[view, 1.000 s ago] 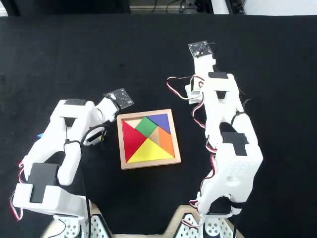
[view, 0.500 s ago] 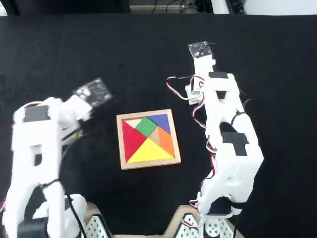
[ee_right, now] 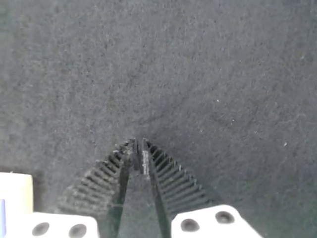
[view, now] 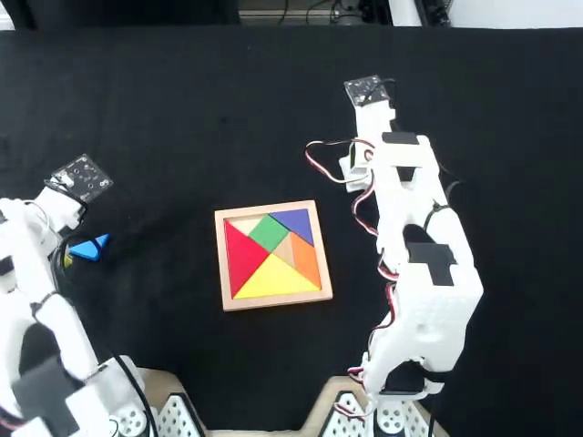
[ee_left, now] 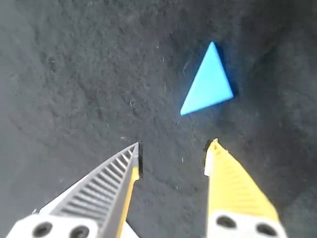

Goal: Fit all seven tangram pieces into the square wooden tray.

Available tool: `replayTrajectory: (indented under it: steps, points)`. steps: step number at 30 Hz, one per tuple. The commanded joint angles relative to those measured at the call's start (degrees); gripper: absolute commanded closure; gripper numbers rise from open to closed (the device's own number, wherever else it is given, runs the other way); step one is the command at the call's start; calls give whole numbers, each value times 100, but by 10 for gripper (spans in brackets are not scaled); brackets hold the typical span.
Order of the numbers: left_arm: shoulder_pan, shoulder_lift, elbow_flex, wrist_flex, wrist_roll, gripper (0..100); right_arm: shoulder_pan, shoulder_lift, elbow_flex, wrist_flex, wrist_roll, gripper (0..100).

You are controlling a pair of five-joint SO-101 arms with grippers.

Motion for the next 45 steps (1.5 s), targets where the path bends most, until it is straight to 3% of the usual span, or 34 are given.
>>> replayTrajectory:
  steps: [1, 5, 16, 29, 37, 42, 45]
  points:
    - [101, 475, -268, -571, -114, 777, -88, -330, -189, -9, 35, 987]
    - [101, 826, -259, -1046, -114, 777, -97, -224, -215, -18, 35, 987]
    - [629, 1064, -110, -1099, -237, 777, -97, -13, -382, 9, 35, 987]
    - [1534, 1064, 426, -1855, 316, 777, -97, -48, -356, 18, 35, 987]
    - [2026, 1679, -233, -2136, 1371, 777, -88, -48, -365, 26, 35, 987]
    - [1982, 1662, -1121, -782, 1943, 777, -70, -48, -382, 26, 35, 987]
    - [1798, 1266, -1596, 255, 1741, 777, -70, -48, -382, 26, 35, 987]
